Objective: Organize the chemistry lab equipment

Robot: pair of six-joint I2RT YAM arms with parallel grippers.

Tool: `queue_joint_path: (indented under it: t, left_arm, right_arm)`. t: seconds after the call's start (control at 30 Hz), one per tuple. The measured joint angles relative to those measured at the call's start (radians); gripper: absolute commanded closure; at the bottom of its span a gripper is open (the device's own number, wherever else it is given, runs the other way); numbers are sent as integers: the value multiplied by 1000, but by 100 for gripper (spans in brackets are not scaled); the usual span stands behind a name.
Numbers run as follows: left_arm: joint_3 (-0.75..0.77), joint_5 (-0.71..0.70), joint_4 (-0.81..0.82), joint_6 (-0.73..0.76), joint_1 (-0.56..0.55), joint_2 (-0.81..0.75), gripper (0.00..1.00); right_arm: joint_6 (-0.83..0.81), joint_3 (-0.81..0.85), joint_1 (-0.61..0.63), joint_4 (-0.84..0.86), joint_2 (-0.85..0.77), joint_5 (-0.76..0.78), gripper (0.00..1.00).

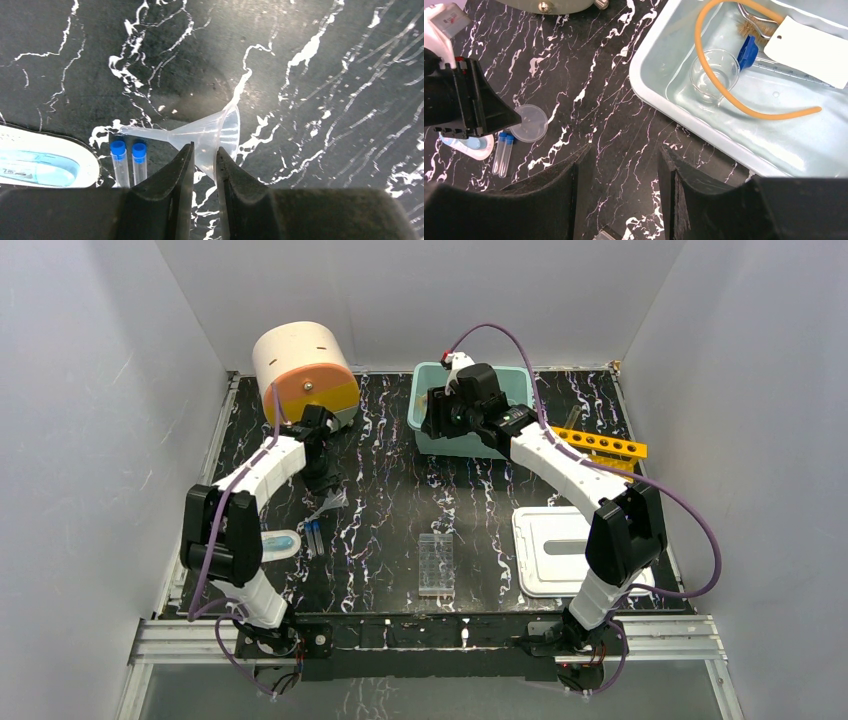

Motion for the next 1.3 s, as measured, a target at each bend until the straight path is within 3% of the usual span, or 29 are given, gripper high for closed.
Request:
queue_joint_path:
  t: [0.8,1.1,1.3]
  left_arm:
    - [18,129,17,-20,-5,-188,100]
    - [-1,277,148,-32,-5,-278,100]
    - [9,402,224,-195,-5,-294,100]
  right_arm:
    - [-4,-79,0,49,-60,-13,40]
    - [-49,-122,0,141,-74,-272,32]
    - [-72,-229,10,277,-132,-419,32]
